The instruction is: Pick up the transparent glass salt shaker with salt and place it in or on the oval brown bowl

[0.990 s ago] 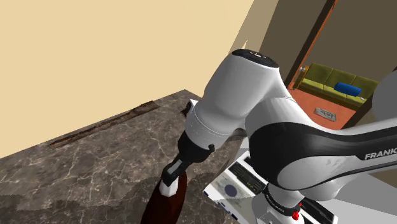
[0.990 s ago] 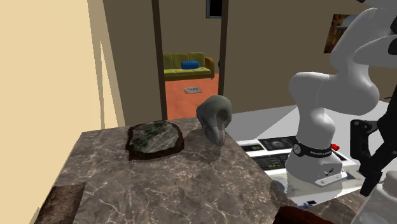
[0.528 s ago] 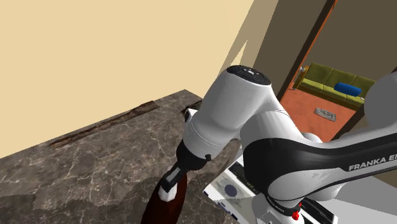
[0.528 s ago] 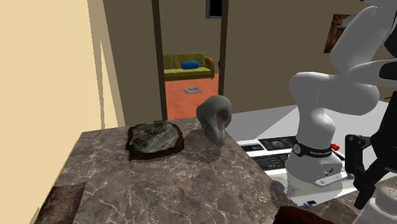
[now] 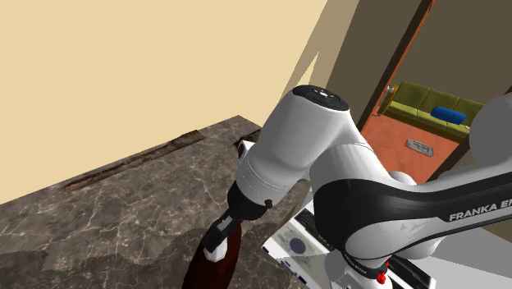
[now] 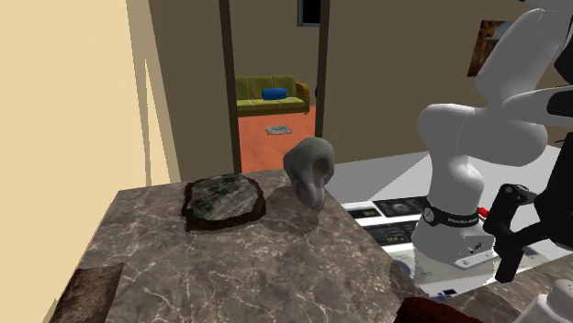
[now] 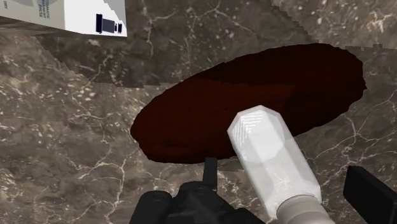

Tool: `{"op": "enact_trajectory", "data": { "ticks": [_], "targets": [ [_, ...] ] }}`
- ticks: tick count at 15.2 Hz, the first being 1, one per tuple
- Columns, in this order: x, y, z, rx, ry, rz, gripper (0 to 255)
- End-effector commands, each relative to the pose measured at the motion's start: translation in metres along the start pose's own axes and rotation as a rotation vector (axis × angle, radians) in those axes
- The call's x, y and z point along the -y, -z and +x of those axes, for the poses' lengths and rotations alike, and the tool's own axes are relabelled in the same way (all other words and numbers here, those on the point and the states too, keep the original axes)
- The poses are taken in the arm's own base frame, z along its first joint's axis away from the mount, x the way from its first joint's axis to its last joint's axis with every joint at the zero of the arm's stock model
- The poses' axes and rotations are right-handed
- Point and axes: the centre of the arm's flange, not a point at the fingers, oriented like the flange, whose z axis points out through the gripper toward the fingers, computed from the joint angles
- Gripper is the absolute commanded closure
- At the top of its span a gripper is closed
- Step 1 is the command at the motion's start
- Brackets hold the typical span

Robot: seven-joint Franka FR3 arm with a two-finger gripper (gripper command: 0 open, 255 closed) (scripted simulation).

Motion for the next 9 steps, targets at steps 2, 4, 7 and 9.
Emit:
{"op": "enact_trajectory", "data": {
  "ticks": [2,4,7,9],
  "targets": [
    [0.0,0.0,0.0,0.0,0.0,0.0,0],
    [0.0,0.013,0.0,0.0,0.0,0.0,0],
    [0.0,0.05,0.0,0.0,0.0,0.0,0],
    [0.0,0.05,0.0,0.0,0.0,0.0,0]
  ]
}}
